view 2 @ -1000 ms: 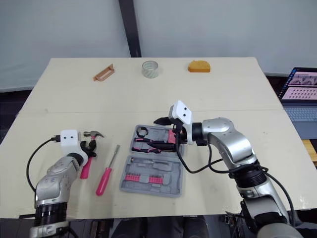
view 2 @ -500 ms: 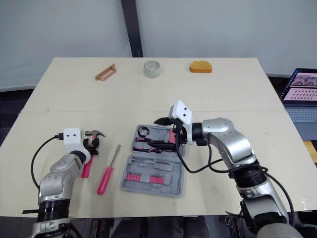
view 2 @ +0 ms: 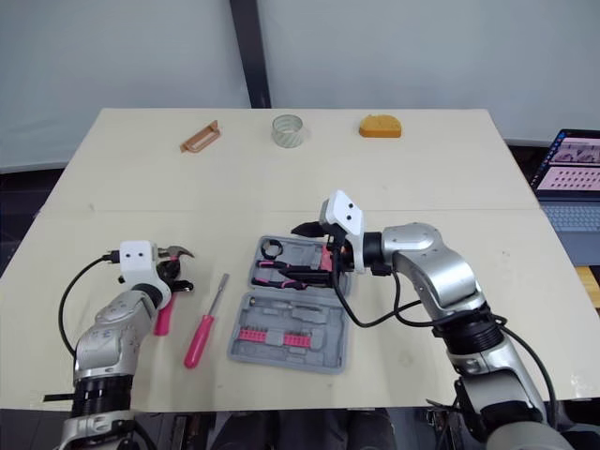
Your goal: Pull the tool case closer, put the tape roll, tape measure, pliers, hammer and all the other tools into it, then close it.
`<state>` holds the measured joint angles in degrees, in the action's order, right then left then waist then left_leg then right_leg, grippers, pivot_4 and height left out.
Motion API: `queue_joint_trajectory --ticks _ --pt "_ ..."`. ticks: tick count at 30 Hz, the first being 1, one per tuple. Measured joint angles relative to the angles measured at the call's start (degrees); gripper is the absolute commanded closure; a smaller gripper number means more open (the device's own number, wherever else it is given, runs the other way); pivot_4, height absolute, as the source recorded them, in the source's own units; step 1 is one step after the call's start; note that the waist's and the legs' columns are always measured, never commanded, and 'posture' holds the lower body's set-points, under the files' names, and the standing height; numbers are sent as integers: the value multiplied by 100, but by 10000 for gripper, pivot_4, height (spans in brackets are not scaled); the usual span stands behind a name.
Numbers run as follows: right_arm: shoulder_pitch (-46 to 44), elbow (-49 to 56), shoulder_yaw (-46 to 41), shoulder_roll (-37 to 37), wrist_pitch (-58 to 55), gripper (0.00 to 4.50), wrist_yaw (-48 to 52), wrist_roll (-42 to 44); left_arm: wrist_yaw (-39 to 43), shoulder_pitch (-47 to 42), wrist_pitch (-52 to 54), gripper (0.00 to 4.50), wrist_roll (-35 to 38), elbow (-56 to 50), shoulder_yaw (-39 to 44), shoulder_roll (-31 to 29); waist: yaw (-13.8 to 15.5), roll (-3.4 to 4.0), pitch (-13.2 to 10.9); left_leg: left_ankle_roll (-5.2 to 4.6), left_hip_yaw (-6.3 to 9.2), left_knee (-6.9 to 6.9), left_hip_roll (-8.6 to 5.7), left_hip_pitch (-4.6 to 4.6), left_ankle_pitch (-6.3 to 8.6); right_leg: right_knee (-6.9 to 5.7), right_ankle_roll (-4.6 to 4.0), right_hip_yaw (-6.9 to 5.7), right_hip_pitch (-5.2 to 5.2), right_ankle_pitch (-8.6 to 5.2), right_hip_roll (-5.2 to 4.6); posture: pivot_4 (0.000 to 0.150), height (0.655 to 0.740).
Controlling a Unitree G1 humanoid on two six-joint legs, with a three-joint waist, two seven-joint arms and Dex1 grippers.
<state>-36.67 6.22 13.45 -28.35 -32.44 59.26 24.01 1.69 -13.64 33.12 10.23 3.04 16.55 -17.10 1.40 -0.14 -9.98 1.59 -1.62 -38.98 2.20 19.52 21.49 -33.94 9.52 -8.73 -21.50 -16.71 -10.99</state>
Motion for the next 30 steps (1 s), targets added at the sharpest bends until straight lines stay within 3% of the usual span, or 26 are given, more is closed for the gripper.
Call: queue_joint_trajectory --ticks 24,26,30 --pt "-96 -185 -279 202 131 0 11 66 213 -5 160 44730 -11 -42 34 -201 -14 0 0 0 0 2 0 1 0 2 0 0 -1 0 0 1500 7400" --pt "0 -128 -281 78 126 0 74 96 438 6 409 44730 16 -167 -22 -483 -23 -5 -4 0 0 3 1 11 0 3 0 -2 -9 0 1 1500 7400" --pt "313 183 -392 -321 114 0 242 181 1359 1 967 44730 93 -670 -381 -1599 -32 -13 -11 0 2 4 1 40 0 9 0 -3 -37 0 3 1500 7400"
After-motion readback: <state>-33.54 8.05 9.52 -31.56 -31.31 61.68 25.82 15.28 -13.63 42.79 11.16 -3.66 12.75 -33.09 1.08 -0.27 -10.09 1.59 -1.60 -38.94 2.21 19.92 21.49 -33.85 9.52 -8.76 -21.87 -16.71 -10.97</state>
